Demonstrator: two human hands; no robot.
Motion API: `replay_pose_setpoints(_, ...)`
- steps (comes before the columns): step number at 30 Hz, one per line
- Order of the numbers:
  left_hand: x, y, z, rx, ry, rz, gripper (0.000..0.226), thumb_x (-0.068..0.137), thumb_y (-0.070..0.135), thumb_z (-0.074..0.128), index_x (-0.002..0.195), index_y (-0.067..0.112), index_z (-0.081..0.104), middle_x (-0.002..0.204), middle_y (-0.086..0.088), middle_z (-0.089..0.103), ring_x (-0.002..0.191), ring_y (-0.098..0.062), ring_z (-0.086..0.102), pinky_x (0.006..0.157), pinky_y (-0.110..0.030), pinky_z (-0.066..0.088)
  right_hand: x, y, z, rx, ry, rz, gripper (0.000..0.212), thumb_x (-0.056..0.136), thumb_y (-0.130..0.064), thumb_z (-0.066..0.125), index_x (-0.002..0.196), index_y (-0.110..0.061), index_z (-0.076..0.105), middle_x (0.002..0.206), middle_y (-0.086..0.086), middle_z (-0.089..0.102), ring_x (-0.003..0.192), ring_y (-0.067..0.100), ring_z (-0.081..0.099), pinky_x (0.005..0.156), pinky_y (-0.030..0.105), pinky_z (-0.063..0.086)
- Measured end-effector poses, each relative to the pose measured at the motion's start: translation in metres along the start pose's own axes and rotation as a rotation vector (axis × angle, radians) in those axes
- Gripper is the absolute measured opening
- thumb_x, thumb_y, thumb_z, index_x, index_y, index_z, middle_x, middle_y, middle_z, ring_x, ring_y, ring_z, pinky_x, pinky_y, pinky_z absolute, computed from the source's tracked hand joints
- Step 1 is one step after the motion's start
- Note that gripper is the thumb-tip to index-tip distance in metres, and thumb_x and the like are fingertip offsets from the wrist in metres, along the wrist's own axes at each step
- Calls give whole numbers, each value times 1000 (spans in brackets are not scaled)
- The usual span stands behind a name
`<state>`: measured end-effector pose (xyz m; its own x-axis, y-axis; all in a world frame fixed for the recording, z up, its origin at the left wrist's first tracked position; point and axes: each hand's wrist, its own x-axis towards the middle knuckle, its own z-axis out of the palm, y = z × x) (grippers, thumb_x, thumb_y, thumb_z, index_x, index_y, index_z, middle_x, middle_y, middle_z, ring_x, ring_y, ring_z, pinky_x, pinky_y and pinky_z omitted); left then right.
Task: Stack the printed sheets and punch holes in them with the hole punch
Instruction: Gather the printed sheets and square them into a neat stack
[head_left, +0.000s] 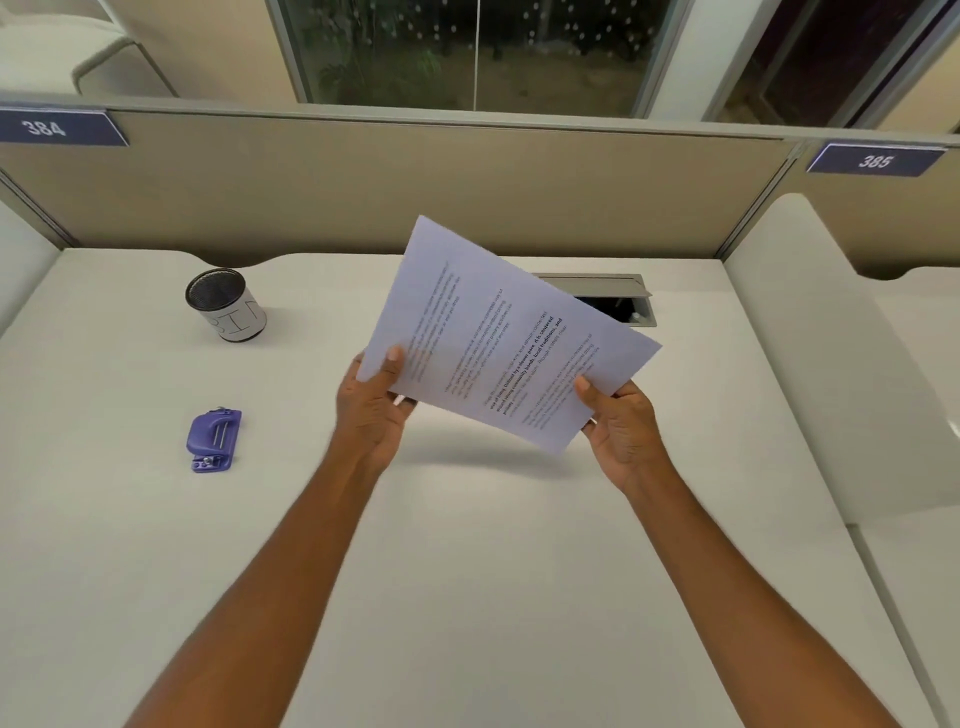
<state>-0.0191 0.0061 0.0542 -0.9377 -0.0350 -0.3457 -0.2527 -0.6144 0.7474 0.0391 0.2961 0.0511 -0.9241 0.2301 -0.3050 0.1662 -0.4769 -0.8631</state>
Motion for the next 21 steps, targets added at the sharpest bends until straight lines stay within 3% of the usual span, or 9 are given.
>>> replay_pose_setpoints(4, 14, 27, -32, 286, -29, 30, 31, 95, 20, 83, 123, 24, 71, 104, 1, 84, 110, -24, 77, 84, -35, 68, 8, -12, -14, -114, -1, -30, 33, 96, -2, 77, 125, -17, 73, 127, 4, 82, 111, 21, 80, 91, 38, 66)
replay_pose_setpoints(9, 19, 29, -36, 620, -289, 27, 45, 82, 40, 95, 123, 29, 81, 124, -4, 84, 113, -23, 82, 91, -37, 69, 15, -17, -16, -408, -1, -84, 24, 96, -11, 81, 115, -25, 78, 114, -2, 85, 102, 27, 80, 87, 35, 67)
replay_pose_setpoints(12, 17, 19, -35, 620, -266, 39, 45, 79, 47, 94, 119, 28, 85, 122, -6, 85, 110, -22, 82, 95, -39, 66, 16, -13, -17, -497, -17, -94, 23, 94, -15, 83, 114, -26, 79, 111, -3, 85, 99, 26, 79, 80, 30, 66)
replay_pose_setpoints(17, 9, 0, -37, 587, -159, 125, 26, 89, 35, 87, 114, 27, 84, 116, -3, 86, 103, -16, 82, 84, -24, 65, 15, 4, -21, -483, -14, -65, 28, 93, -7, 84, 113, -26, 78, 106, -8, 86, 97, 19, 81, 81, 27, 66)
replay_pose_setpoints(21, 4, -11, -35, 640, -151, 121, 12, 95, 27, 86, 107, 30, 83, 108, 1, 85, 98, -11, 81, 78, -20, 63, 14, 16, -27, -442, -19, -21, 27, 82, -5, 91, 103, -15, 78, 99, -2, 83, 94, 17, 77, 80, 27, 61)
